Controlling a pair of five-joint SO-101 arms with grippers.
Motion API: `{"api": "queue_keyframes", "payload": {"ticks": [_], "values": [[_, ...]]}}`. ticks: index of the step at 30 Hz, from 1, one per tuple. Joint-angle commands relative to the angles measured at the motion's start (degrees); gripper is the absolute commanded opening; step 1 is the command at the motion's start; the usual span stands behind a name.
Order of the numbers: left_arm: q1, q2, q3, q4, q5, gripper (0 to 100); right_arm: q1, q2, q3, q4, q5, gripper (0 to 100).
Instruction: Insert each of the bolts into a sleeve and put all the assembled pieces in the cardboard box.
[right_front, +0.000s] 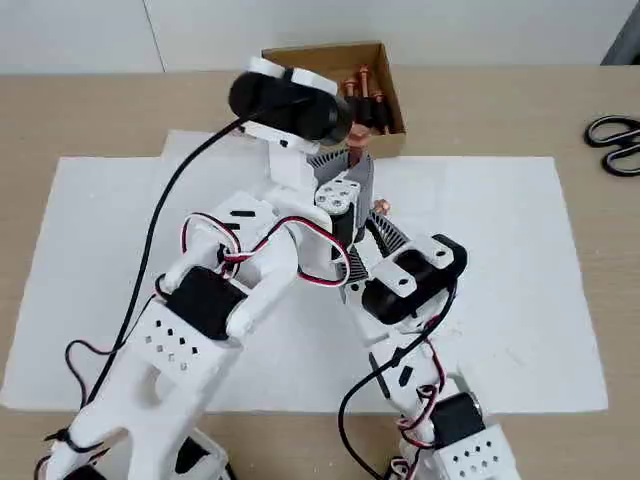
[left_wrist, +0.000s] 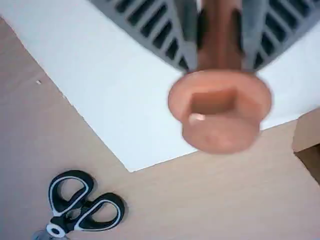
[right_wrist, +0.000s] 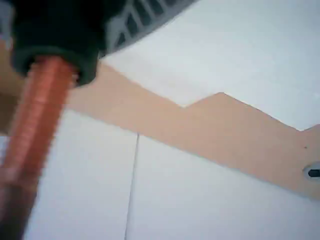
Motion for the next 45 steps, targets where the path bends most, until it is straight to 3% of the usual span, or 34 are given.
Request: {"api": "queue_keyframes", "payload": {"ticks": [1, 23, 30, 45], "values": [[0.3, -1.6, -0.4, -1.0, -0.4, 1, 0.0, -0.7, -0.8, -1.3, 0.3, 0.4], [0.3, -2.0, -0.3, 6.7, -0.5, 1, 0.9, -0.7, -0.9, -1.3, 0.3, 0.4], [2.6, -1.6, 0.2, 6.4, -6.3, 1, 0.9, -0.7, -0.9, -1.3, 0.3, 0.4], [3.0, -1.7, 4.1, 8.6, -6.6, 1, 0.9, -0.7, -0.9, -1.3, 0.3, 0.4]]}}
